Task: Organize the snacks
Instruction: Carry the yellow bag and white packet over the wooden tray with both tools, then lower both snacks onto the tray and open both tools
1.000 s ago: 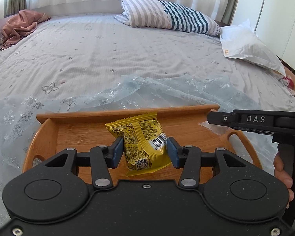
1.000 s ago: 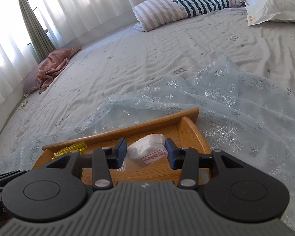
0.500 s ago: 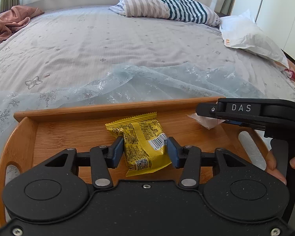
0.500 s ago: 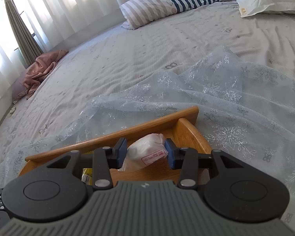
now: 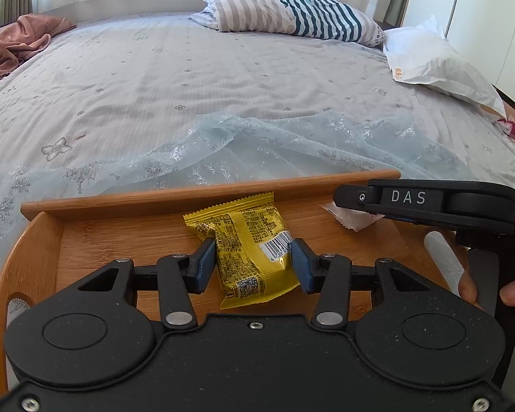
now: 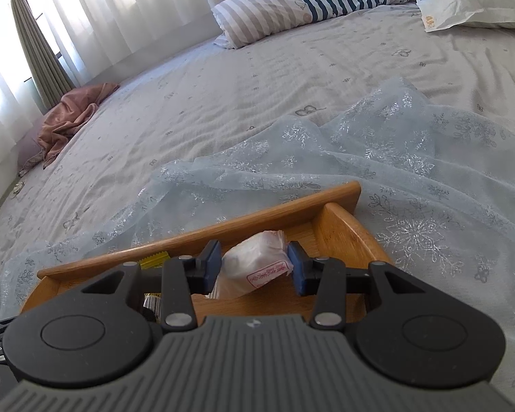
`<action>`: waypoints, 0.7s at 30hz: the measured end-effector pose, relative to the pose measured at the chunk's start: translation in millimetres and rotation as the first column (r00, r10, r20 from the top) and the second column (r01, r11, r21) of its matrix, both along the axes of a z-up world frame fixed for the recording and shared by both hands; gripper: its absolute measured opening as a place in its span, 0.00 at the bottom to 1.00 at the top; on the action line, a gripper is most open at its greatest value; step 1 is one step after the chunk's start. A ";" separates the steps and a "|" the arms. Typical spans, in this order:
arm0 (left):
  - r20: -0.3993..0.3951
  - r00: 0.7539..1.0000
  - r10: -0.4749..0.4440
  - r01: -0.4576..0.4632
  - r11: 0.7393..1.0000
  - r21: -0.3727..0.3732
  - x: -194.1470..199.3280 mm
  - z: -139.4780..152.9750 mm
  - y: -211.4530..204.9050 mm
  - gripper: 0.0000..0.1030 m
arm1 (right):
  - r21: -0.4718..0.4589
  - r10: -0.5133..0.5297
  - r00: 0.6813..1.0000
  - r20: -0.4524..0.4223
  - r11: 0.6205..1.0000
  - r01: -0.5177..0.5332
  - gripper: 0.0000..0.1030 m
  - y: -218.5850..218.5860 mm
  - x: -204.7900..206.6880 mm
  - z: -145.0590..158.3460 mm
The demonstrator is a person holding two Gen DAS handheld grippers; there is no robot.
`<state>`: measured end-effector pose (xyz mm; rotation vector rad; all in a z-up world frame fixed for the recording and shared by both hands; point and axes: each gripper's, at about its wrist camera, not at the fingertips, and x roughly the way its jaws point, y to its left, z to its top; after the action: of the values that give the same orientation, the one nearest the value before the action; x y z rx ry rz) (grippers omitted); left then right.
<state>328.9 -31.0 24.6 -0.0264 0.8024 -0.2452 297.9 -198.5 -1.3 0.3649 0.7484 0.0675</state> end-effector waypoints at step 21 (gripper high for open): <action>0.001 1.000 0.009 -0.009 0.999 0.036 0.4 1.9 0.4 0.58 | -0.001 0.022 1.000 0.008 1.000 -0.022 0.65 1.9 -3.5 1.3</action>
<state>329.2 -30.6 26.5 0.0043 0.8055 -0.2219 294.3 -196.6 0.1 0.3552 0.7450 0.0892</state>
